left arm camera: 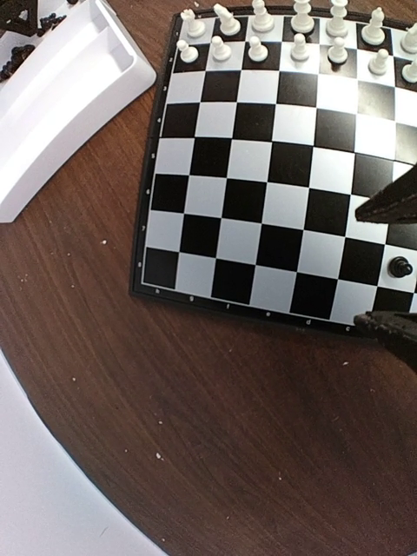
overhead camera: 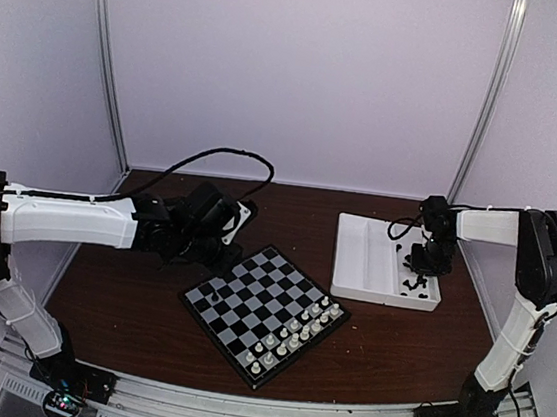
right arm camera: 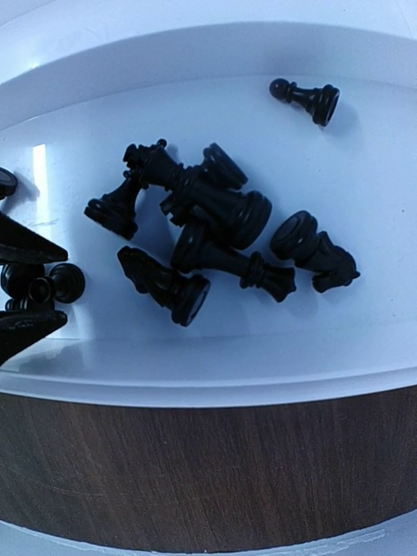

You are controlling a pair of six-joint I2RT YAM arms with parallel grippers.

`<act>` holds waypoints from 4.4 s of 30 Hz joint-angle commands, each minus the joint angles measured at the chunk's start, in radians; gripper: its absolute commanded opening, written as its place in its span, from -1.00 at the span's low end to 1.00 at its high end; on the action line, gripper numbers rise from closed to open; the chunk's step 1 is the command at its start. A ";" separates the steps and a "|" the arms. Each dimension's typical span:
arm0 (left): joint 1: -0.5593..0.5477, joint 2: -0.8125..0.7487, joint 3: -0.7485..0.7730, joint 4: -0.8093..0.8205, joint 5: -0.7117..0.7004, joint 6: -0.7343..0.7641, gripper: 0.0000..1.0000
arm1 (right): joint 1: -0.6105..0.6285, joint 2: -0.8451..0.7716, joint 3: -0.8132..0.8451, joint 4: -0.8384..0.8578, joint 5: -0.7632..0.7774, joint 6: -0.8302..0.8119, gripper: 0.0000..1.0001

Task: Set up the chess pieces on the board
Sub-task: Pick up the chess piece from the storage box, then place the chess piece on the chessboard, then pick up the chess piece from the chessboard.

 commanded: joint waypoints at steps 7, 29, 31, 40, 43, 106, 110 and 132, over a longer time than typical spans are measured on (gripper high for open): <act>0.007 -0.006 0.022 0.013 -0.021 0.017 -0.29 | -0.007 0.019 0.027 -0.010 0.015 0.003 -0.67; 0.007 0.000 0.037 0.026 -0.007 0.030 -0.29 | 0.011 -0.194 0.011 -0.061 -0.027 -0.036 -0.88; 0.007 0.000 0.037 0.026 -0.007 0.029 -0.29 | 0.032 -0.222 0.017 -0.075 -0.044 -0.046 -0.89; 0.020 -0.013 0.001 0.058 0.016 0.000 -0.29 | 0.265 -0.342 0.030 -0.029 -0.122 -0.052 -0.86; 0.033 -0.030 -0.020 0.060 0.011 -0.017 -0.29 | 0.361 -0.337 0.046 0.007 -0.157 -0.036 -0.86; 0.156 -0.287 -0.267 0.070 0.047 -0.068 -0.28 | 0.869 0.202 0.434 0.001 -0.006 0.065 -0.53; 0.156 -0.259 -0.250 0.084 0.086 -0.058 -0.28 | 0.867 0.105 0.353 0.064 0.050 0.073 -0.52; 0.013 0.085 0.000 0.100 0.215 -0.008 -0.09 | 0.676 -0.339 -0.099 0.167 0.301 0.104 -0.52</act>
